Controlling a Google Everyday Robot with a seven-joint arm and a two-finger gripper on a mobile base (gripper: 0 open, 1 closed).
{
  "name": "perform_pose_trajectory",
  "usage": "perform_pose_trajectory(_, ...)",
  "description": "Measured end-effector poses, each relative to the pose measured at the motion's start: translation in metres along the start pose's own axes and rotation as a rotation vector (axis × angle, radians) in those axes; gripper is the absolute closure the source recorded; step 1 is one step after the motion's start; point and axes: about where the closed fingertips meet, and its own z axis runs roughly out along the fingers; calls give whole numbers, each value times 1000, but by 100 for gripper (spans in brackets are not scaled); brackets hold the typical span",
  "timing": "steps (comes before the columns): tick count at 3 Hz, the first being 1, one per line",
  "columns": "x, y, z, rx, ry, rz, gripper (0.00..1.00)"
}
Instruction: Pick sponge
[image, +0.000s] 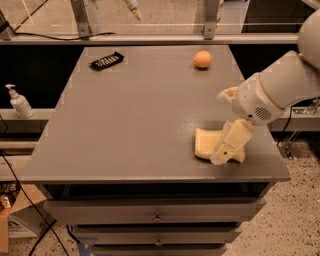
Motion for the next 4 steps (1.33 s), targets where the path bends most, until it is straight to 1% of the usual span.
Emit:
perform_pose_trajectory(1, 3, 1, 28, -35, -33, 34, 18)
perform_pose_trajectory(2, 6, 1, 38, -37, -34, 53, 41)
perform_pose_trajectory(3, 4, 0, 34, -15, -35, 58, 64)
perform_pose_trajectory(4, -11, -10, 16, 22, -42, 15, 87)
